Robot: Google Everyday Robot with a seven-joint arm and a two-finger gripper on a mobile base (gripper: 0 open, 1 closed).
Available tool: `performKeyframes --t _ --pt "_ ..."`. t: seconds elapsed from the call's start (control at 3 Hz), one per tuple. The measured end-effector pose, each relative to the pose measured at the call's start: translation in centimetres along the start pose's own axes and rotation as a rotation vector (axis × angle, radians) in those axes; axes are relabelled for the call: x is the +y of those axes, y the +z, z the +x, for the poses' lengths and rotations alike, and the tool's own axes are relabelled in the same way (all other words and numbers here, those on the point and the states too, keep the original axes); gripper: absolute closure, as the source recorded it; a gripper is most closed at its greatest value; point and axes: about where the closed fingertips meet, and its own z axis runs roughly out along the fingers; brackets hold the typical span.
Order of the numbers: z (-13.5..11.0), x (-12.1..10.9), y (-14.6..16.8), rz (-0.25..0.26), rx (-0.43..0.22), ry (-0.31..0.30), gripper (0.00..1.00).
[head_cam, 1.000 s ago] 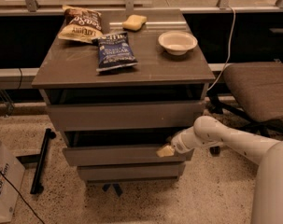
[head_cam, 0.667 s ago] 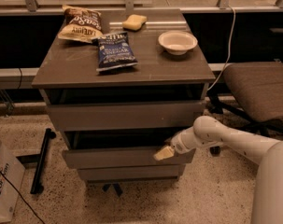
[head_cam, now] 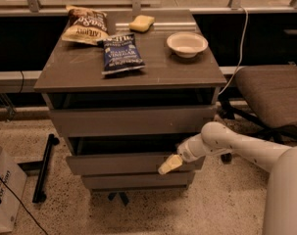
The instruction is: Open middle drawer
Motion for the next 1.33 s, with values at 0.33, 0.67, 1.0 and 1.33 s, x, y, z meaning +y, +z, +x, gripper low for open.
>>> performKeyframes --t 0.33,0.67,1.0,1.33 --pt "-0.5 0.1 0.9 -0.018 0.079 -0.074 0.00" --pt "1.0 0.0 1.5 -0.057 0.231 -0.178 0.00" --pt "2.8 0.1 1.6 -0.097 0.319 -0.206 0.00" --pt "5.1 1.6 0.5 -0.131 0.324 -0.176 0.19"
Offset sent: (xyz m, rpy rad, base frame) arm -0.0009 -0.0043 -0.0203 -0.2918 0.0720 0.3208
